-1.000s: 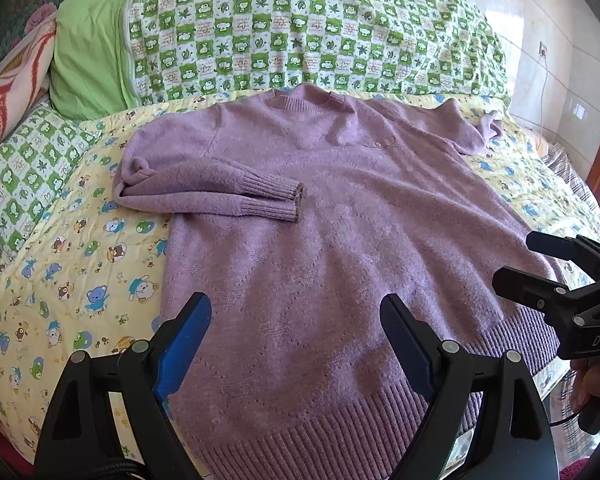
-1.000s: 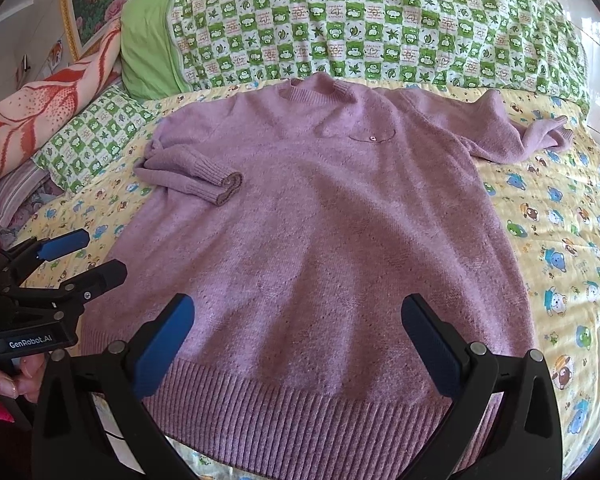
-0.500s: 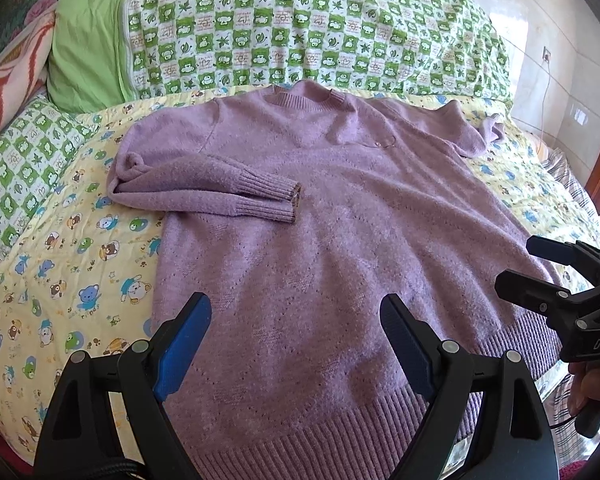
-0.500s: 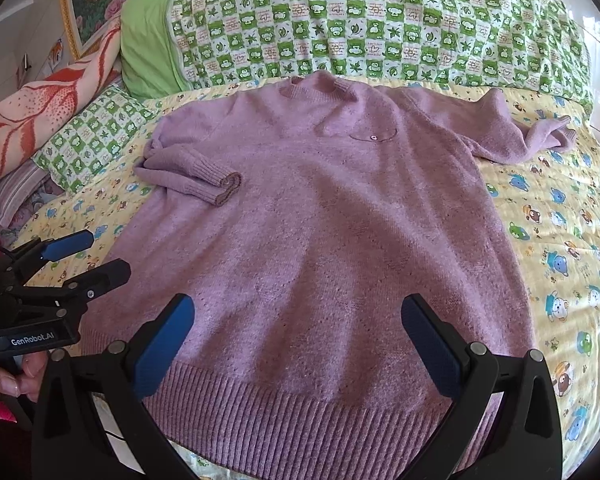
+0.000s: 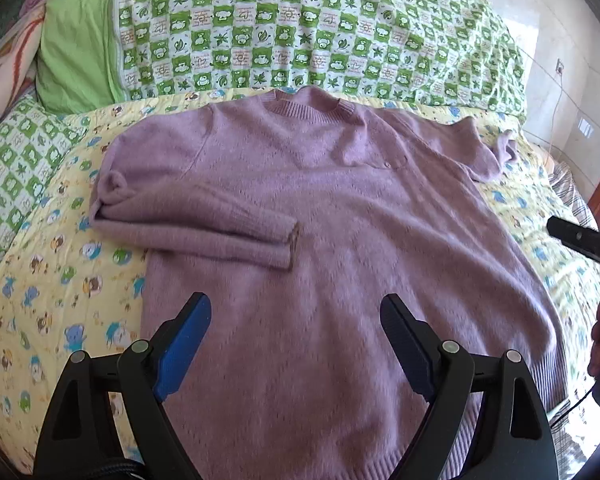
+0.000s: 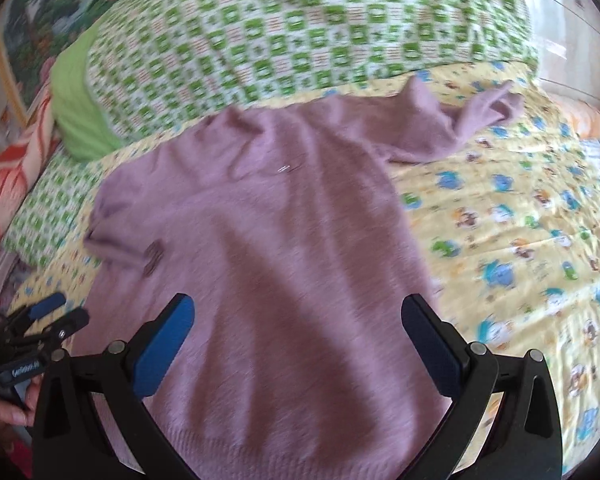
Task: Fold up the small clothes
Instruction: 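Grasp the ribbed sleeve cuff of the lavender sweater with the right tool, then carry the held sleeve across the sweater body with the right tool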
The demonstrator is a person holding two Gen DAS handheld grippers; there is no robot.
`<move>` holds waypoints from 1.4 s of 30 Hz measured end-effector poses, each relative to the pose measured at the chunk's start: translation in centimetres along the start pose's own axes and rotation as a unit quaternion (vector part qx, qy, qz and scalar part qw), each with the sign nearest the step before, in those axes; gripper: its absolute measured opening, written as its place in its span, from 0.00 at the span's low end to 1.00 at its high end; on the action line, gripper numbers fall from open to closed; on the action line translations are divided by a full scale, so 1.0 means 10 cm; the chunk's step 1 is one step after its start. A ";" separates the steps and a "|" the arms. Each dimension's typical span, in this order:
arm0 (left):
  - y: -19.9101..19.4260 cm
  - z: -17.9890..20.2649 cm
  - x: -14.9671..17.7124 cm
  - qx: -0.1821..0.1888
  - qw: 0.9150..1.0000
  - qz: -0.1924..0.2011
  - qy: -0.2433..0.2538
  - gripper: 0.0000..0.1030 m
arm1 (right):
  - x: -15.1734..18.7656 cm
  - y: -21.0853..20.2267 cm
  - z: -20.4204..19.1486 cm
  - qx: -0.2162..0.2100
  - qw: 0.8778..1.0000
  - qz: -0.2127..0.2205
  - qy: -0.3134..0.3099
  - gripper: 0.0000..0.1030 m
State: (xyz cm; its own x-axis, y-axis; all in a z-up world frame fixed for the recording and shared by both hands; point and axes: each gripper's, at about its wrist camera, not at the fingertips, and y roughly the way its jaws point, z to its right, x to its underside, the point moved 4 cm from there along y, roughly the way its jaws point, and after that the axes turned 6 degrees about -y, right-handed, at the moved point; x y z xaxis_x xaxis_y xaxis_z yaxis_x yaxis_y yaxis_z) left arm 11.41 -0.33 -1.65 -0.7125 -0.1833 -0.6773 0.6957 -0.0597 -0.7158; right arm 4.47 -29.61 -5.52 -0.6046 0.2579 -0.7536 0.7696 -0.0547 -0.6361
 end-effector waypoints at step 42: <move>2.20 -0.38 -1.34 -0.043 0.987 -0.125 -0.086 0.85 | -2.28 1.72 3.04 0.070 0.974 0.003 0.215 0.09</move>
State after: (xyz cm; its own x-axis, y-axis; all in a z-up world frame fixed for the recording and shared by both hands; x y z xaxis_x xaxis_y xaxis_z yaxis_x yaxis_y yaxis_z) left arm 35.92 4.53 -9.02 -0.8302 -0.3379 -0.4433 0.4839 -0.0423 -0.8741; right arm 25.22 -65.72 -4.28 -0.4360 0.6357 -0.6371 0.7188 -0.1800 -0.6715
